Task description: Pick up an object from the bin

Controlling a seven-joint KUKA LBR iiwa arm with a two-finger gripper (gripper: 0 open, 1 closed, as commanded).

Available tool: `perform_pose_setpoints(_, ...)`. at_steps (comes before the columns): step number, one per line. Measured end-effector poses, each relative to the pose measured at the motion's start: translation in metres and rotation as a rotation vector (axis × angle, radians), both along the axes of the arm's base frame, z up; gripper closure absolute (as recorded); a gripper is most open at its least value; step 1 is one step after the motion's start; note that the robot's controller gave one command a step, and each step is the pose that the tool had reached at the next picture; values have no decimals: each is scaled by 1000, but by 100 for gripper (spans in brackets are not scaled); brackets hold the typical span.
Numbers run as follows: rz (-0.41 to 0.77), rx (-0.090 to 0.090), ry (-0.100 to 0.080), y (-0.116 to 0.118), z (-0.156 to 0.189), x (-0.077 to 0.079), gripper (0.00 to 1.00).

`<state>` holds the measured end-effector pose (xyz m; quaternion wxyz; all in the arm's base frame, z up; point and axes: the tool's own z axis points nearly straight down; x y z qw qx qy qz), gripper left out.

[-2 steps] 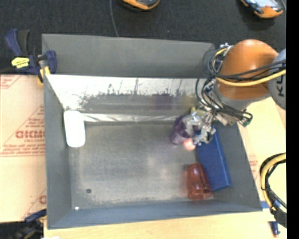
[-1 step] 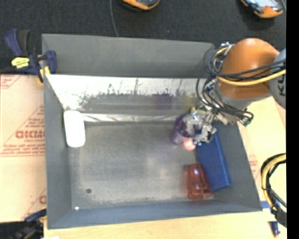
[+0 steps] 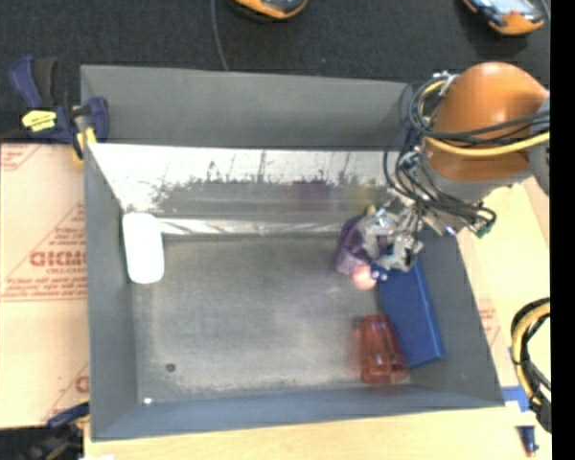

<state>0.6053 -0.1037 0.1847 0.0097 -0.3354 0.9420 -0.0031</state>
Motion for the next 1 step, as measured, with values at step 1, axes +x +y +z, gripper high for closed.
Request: perform_pose_setpoints(1,-3,-2,-10,-1,39,2,100)
